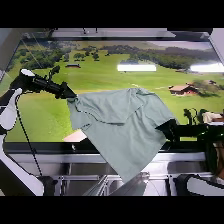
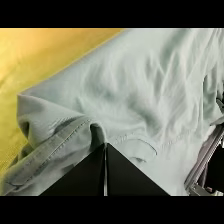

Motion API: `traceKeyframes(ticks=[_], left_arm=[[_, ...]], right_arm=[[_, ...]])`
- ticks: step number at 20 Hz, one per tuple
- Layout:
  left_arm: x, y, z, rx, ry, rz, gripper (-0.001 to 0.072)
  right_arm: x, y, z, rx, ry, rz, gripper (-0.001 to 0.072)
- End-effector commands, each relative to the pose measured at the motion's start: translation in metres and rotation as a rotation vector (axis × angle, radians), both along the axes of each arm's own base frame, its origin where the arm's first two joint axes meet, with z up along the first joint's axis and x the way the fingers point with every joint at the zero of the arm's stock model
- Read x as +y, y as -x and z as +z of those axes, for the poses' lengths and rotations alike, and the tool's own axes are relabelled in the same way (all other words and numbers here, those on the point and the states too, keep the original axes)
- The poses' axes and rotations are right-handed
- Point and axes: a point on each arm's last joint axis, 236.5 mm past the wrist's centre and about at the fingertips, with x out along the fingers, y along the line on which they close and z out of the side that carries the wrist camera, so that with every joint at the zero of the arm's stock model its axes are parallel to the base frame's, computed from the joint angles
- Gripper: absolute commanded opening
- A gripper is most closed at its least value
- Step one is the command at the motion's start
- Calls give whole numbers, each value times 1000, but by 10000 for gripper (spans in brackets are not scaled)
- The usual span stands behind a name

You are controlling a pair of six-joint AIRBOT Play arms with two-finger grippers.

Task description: Fold the shirts.

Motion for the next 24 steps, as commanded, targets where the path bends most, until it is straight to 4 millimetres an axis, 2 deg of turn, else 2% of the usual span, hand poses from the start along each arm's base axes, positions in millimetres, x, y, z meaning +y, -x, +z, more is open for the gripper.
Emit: traceKeyframes(ticks=[1,2,3,4,5,6,7,9,10,12,14,17,18,20,22,24], left_arm=[[7,6,14,33,24,-30,15],[13,5,19,39,27,-23,16],[21,3,23,38,28,-10,102],[27,0,28,41,26,6,371],[34,-4,31,30,22,24,581],[42,-8,33,30,18,49,699],[48,-12,34,19,14,67,700],[52,-20,31,-1,3,98,700],[53,-26,30,-17,-5,116,700],[48,-37,26,-47,-22,142,700],[42,-44,24,-68,-32,149,700],[40,-47,13,-80,-66,142,700],[41,-42,5,-62,-82,125,700],[36,-20,-8,26,-55,60,699],[30,7,-17,130,-16,-23,699],[28,18,-25,187,4,-48,699]], right_arm=[[-6,-24,44,-108,-120,-9,438],[-17,-26,58,-130,-136,-36,436],[-29,-26,68,-144,-142,-72,436],[-40,-21,75,-136,-132,-99,437],[-51,-11,77,-115,-100,-108,437],[-59,1,73,-69,-54,-122,438],[-67,10,67,-30,8,-145,440],[-70,32,52,66,99,-184,556],[-65,42,46,102,103,-203,598],[-49,55,37,129,73,-233,597],[-39,54,28,99,49,-263,595],[-39,44,25,46,34,-285,593],[-37,42,25,39,18,-283,593],[-32,42,23,43,-3,-268,593],[-18,44,21,61,-22,-221,592],[0,37,21,55,-49,-191,592]])
